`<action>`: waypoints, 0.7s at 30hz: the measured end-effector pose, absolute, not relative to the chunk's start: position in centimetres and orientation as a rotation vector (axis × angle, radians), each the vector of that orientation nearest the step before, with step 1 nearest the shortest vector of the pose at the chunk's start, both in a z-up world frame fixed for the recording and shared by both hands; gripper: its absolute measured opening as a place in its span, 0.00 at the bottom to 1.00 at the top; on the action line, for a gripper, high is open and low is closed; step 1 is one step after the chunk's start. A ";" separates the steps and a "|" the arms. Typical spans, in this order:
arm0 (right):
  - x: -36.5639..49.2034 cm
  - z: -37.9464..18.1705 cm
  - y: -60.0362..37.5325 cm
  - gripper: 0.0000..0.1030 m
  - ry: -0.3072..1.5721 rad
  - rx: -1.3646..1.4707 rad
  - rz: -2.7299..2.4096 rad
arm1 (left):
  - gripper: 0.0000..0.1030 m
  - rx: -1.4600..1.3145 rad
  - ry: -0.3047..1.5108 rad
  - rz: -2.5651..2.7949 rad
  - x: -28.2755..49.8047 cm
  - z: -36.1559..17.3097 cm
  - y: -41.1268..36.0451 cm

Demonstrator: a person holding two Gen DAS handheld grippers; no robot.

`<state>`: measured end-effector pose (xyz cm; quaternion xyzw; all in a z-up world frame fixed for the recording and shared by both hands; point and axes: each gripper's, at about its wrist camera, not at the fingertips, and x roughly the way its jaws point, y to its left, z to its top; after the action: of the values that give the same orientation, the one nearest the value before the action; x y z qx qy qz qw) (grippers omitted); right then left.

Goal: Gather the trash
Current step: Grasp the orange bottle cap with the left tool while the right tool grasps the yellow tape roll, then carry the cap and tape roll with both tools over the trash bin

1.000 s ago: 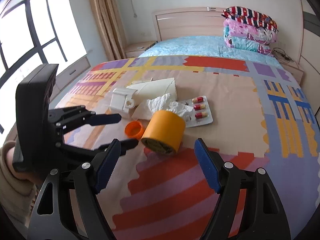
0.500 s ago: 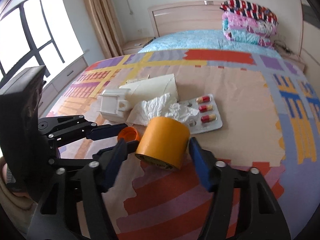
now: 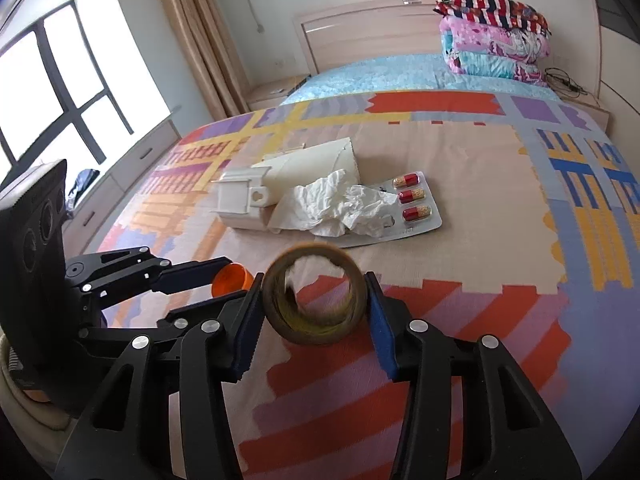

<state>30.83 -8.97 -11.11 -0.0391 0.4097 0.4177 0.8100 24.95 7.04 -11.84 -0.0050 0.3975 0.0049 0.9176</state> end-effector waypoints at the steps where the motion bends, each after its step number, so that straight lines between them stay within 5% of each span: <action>1: 30.4 -10.9 -9.1 0.45 0.869 -0.091 0.888 | 0.28 -0.009 0.814 0.011 24.6 -11.6 6.9; 21: 22.5 -7.0 -13.6 0.45 0.760 -0.153 0.905 | 0.28 0.023 0.735 0.004 16.0 -7.7 2.3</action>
<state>22.47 -13.58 -6.97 -0.0721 0.3580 0.4260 0.8277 16.02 2.27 -7.69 0.0114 0.3591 0.0017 0.9332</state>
